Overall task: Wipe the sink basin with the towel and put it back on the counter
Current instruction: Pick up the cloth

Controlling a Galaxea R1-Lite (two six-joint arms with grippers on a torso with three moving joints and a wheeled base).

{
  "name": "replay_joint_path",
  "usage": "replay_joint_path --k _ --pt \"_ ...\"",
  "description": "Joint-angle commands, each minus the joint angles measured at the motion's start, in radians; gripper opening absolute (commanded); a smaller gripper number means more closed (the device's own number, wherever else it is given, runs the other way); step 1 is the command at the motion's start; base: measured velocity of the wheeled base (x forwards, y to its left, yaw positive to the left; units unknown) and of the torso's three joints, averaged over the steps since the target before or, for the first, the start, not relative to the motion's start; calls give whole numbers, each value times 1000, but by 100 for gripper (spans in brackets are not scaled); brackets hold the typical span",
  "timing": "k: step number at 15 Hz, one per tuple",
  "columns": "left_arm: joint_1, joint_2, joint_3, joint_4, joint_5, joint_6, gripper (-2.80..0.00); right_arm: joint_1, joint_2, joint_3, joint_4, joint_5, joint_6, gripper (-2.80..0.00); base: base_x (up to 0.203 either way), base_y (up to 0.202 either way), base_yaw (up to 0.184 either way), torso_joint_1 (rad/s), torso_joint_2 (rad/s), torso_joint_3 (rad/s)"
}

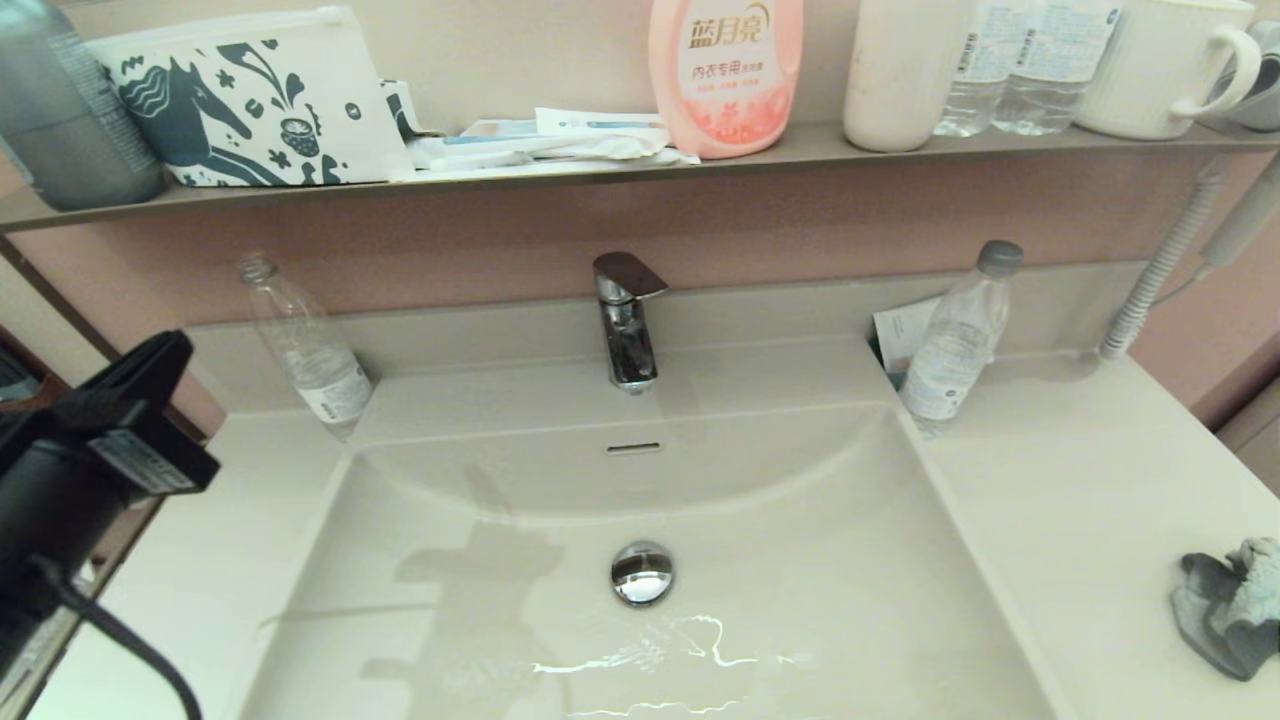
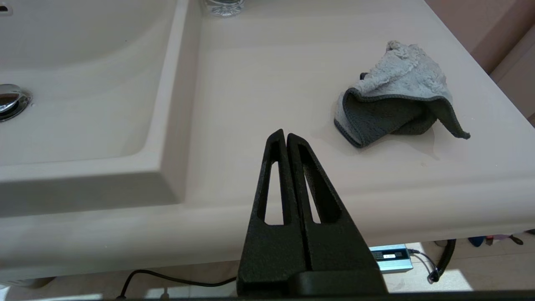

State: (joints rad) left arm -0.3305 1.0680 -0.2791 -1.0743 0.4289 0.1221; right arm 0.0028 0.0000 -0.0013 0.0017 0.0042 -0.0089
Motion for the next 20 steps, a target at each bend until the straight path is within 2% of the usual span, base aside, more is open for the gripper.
replay_joint_path --k 1,4,7,10,12,15,18,20 --pt "84 -191 81 -2 3 2 -280 0 2 0 0 0 0 -280 0 0 0 0 0 0" --pt "189 -360 193 8 -9 3 -280 0 2 0 0 0 0 -280 0 0 0 0 0 0" --pt "230 -514 266 49 -16 4 -280 0 1 0 0 0 0 -280 0 0 0 0 0 0" --pt "299 -692 265 227 -66 5 -280 0 2 0 0 0 0 -280 0 0 0 0 0 0" --pt "334 -808 229 437 -127 4 -280 0 2 0 0 0 0 -280 0 0 0 0 0 0" --pt "343 -949 158 715 -170 -7 -280 0 2 1 0 0 0 -280 0 0 0 0 0 0" --pt "336 -1044 148 882 -212 -14 -280 0 2 0 0 0 0 -280 0 0 0 0 0 0" --pt "335 -1065 173 931 -237 -22 -280 0 2 1 0 0 0 -280 0 0 0 0 0 0"
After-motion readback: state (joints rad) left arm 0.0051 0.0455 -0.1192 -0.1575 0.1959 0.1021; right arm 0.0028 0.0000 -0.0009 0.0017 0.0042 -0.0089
